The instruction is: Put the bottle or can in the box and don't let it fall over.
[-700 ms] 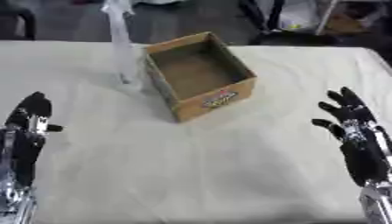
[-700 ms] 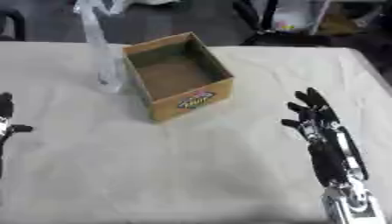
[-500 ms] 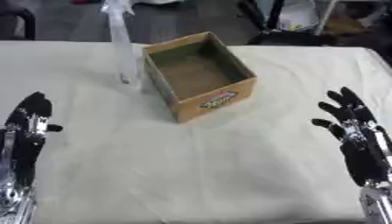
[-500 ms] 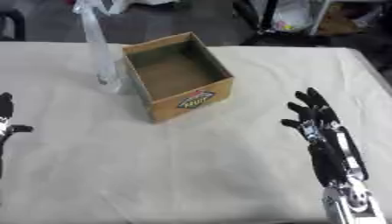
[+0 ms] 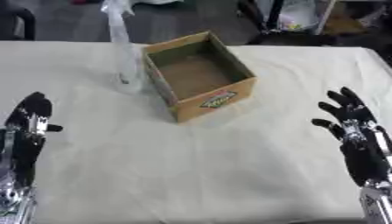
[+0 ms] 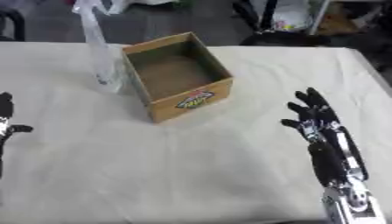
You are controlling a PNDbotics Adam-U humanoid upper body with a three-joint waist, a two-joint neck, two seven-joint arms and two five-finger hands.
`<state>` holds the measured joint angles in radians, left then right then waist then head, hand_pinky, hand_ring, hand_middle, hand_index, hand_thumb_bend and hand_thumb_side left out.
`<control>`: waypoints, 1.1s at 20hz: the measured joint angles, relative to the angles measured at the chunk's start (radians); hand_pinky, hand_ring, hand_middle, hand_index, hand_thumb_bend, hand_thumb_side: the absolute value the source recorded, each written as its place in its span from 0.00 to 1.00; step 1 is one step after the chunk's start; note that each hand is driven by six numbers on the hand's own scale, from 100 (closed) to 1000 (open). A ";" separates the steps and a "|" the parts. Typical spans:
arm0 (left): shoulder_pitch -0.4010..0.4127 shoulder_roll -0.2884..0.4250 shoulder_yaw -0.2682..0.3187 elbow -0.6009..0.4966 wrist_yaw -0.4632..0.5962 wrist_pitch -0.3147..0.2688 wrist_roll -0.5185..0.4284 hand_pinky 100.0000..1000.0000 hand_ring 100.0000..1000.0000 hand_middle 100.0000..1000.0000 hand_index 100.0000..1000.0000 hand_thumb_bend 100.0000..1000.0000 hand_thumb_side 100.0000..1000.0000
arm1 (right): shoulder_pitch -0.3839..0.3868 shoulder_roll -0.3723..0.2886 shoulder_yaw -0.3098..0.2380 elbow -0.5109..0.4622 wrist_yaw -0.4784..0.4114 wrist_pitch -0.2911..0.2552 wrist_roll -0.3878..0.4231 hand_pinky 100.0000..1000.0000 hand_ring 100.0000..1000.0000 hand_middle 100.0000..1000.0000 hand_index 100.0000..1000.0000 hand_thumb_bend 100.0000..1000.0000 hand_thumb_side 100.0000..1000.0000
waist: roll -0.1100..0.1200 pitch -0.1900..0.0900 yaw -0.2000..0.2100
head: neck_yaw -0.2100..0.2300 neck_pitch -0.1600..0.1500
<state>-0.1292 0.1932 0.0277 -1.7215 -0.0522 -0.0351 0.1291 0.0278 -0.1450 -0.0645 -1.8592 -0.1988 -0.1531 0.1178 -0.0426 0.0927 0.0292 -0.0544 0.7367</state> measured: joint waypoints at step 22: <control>-0.371 0.246 -0.024 0.265 0.043 0.022 0.006 0.52 1.00 0.90 0.83 0.37 0.66 | 0.004 0.000 0.004 0.000 -0.001 0.004 0.006 0.71 0.89 0.92 1.00 0.00 0.48 | 0.004 0.003 -0.052 | -0.003 -0.010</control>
<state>-0.4998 0.4394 0.0034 -1.4565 -0.0093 -0.0133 0.1355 0.0317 -0.1452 -0.0601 -1.8590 -0.2000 -0.1489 0.1240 -0.0384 0.0954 -0.0228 -0.0572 0.7272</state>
